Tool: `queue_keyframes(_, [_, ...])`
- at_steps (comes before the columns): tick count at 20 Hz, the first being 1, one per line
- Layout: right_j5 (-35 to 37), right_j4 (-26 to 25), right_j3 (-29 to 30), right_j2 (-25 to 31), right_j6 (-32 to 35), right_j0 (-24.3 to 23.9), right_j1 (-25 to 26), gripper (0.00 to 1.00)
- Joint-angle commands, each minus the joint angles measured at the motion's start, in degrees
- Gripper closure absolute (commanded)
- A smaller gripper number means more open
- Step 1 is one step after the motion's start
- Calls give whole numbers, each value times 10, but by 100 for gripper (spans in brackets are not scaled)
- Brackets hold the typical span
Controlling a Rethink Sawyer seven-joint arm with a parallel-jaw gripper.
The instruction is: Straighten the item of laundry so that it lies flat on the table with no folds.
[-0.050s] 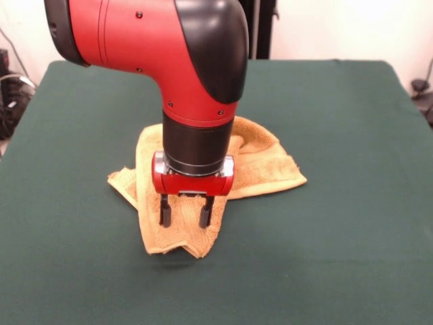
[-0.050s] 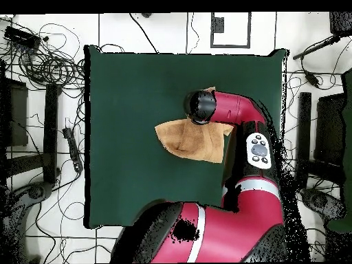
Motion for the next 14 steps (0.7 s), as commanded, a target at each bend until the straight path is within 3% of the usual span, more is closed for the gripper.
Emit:
queue_keyframes(1, [-16, 7, 80, 59, 60, 17, 29, 0])
queue_keyframes(14, [-13, 9, 78, 56, 67, 19, 30, 0])
